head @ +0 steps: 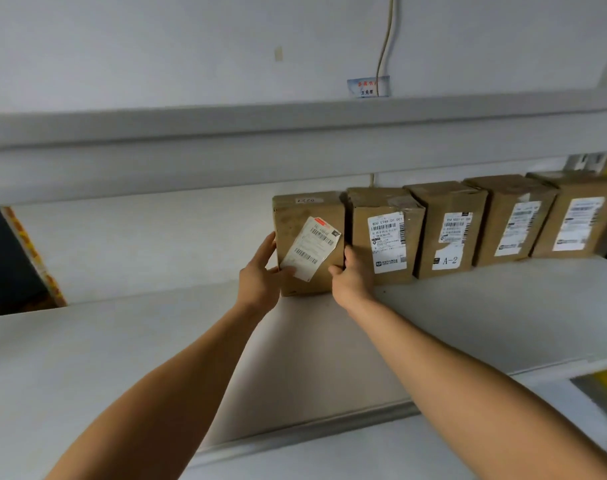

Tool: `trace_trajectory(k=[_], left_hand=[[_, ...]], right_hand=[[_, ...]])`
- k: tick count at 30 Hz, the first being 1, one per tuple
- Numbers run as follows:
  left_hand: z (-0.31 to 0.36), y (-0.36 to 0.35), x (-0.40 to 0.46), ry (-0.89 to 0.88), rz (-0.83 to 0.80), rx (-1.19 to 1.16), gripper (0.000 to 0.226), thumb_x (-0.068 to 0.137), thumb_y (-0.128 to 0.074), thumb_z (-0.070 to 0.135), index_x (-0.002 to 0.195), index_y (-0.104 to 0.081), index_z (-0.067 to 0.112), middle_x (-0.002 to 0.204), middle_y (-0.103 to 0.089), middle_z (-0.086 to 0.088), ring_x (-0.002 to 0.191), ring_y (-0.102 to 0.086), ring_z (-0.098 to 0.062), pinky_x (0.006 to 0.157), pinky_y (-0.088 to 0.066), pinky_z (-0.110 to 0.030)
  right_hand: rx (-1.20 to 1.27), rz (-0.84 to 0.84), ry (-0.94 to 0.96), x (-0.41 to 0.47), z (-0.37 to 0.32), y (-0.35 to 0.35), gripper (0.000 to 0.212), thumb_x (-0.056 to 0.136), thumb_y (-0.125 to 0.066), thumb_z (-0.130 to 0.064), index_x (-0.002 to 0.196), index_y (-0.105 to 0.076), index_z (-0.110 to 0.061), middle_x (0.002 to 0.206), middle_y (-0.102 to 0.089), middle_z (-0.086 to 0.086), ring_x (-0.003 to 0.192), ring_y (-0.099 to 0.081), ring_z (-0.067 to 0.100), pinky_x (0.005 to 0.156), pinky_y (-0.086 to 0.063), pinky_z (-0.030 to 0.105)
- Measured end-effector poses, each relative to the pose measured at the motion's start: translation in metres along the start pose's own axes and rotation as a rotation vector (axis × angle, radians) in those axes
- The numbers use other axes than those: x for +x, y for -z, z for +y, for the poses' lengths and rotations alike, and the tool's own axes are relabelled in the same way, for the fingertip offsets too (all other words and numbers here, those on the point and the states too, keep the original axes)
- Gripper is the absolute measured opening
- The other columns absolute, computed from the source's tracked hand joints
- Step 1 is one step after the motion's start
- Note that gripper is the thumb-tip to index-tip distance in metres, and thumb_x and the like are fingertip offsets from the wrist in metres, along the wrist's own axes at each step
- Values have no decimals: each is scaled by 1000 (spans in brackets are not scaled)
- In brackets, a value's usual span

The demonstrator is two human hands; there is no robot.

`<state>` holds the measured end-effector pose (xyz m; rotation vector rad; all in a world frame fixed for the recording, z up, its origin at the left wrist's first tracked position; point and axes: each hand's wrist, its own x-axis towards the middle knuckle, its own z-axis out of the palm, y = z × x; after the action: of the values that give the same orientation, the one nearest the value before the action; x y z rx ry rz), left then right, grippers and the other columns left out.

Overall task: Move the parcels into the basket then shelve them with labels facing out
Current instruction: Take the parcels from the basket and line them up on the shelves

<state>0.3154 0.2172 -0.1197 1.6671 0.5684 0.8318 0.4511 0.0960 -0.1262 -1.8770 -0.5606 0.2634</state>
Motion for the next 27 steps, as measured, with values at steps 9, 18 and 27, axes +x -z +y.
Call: trace_trajectory(k=[9,18,27], left_hand=[[-7,-4,7,-7,15,52,80,97,-71,0,158,-43,43,152,-56,16,131,-64,-26,100,-56,-50],[0,-10,-12,49,57,80,74,98,-74,13,157,-42,44,155,-55,7,132,-63,-25,96,-60,-58],[27,-28,-90,51,187,412,47,98,-74,36,141,-65,19,139,-70,4,123,-69,-17,99,-56,-31]], right_hand=[[-8,14,-30,11,6,-6,64,107,-48,-1,165,-30,-20,146,-61,5,129,-58,14,87,-35,14],[-2,-63,58,7,13,6,70,103,-64,-21,165,-31,-30,157,-53,4,140,-54,26,114,-46,41],[125,-240,172,-36,29,70,58,98,-74,-22,151,-51,-21,141,-64,5,123,-65,12,108,-49,29]])
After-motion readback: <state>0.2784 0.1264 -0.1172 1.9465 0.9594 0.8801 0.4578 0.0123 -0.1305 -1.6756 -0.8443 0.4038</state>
